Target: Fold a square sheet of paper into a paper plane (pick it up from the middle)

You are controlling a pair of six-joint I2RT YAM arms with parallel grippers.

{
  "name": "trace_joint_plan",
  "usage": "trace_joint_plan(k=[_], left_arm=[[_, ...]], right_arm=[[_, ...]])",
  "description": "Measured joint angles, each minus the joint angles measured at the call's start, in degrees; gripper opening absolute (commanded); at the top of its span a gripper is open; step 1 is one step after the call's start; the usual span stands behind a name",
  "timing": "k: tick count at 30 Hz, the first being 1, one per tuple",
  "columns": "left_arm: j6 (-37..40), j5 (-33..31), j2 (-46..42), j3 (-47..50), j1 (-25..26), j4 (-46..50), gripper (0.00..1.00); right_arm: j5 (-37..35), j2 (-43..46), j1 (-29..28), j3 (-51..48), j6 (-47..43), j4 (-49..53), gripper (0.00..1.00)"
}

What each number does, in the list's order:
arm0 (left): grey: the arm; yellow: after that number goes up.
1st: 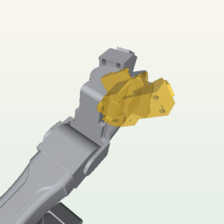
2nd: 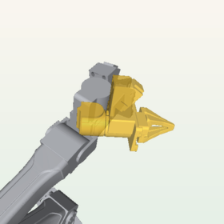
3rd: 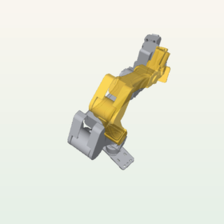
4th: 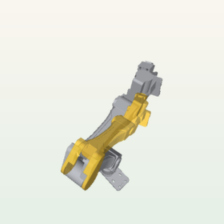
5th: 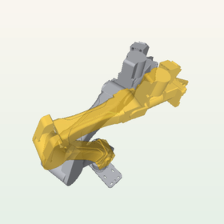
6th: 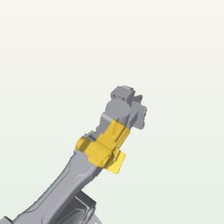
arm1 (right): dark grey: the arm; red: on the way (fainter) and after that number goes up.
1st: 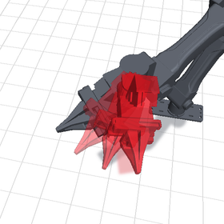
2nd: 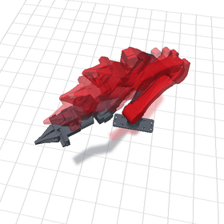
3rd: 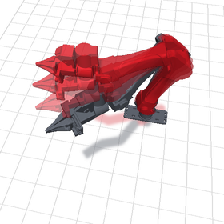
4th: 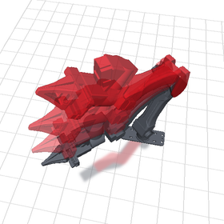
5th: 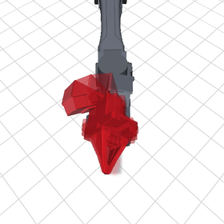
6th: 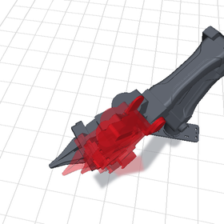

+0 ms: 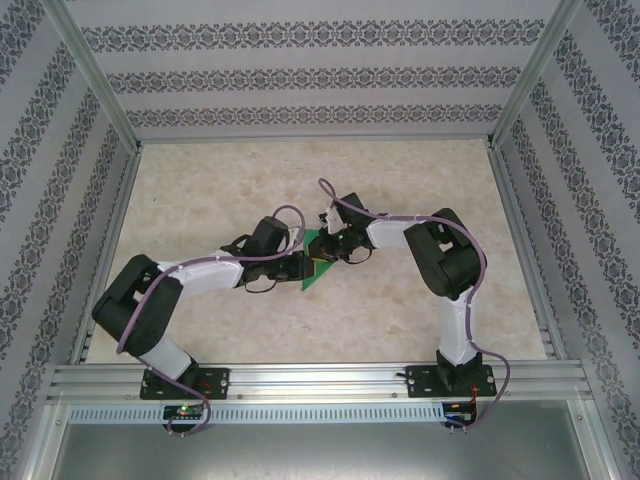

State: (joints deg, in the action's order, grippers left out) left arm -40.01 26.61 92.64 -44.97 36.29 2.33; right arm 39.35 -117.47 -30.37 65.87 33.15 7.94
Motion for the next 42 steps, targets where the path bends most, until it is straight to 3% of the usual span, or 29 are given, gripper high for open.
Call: trace_joint_plan(k=[6, 23, 33, 42], left_arm=[[0.50, -0.13, 4.42, -0.04, 1.03, -0.04, 0.14], [1.57, -1.97, 4.72, 3.74, 0.98, -3.80, 0.09], [-0.39, 3.10, 4.96, 8.83, 0.85, -14.58, 0.10], [-0.63, 8.94, 2.25, 11.54, 1.01, -11.54, 0.11]], right_arm=[[-0.02, 0.00, 0.00, -0.02, 0.24, -0.07, 0.11], [-0.04, 0.00, 0.00, -0.02, 0.35, -0.07, 0.11], [-0.07, 0.00, 0.00, -0.02, 0.35, -0.02, 0.11], [-0.11, 0.00, 0.00, -0.02, 0.35, -0.04, 0.11]])
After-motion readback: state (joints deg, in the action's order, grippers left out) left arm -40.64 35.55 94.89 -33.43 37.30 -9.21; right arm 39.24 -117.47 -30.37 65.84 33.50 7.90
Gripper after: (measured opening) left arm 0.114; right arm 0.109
